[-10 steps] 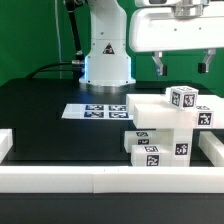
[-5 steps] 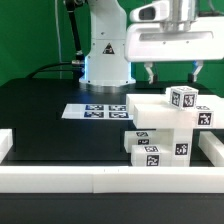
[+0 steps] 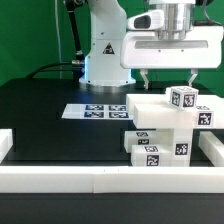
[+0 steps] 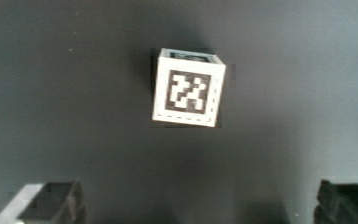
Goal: Assemble chair
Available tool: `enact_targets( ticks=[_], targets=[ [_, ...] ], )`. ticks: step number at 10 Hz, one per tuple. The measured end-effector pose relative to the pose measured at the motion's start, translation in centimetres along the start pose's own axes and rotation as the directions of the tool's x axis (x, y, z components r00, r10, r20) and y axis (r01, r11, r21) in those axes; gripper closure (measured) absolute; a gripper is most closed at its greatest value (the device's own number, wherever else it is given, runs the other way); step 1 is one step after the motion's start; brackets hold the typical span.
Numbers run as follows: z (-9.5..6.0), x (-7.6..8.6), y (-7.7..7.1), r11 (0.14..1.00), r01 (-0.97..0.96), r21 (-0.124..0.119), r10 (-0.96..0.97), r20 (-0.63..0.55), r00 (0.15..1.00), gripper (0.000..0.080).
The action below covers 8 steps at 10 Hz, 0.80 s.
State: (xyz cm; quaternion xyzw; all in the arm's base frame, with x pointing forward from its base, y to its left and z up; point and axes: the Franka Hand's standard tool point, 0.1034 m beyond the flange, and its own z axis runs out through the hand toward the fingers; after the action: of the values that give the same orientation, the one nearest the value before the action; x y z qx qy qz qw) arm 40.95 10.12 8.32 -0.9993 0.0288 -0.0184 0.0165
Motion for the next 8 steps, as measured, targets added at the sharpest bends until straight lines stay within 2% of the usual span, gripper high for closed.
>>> enact_targets(
  ticks=[1, 2, 3, 8],
  targets=[
    [0.2, 0.0, 0.9, 1.0, -0.012, 0.001, 0.012, 0.002, 1.0, 0.015],
    [1.1, -0.4, 1.0, 1.0, -0.019, -0.016, 0.019, 0.003, 1.0, 0.015],
    [2.4, -1.0, 0.6, 0.999, -0.018, -0.038, 0.018, 0.004, 1.0, 0.015],
    [4.8, -1.0, 0.8, 0.997, -0.002, -0.076, 0.004, 0.024, 1.0, 0.015]
  ],
)
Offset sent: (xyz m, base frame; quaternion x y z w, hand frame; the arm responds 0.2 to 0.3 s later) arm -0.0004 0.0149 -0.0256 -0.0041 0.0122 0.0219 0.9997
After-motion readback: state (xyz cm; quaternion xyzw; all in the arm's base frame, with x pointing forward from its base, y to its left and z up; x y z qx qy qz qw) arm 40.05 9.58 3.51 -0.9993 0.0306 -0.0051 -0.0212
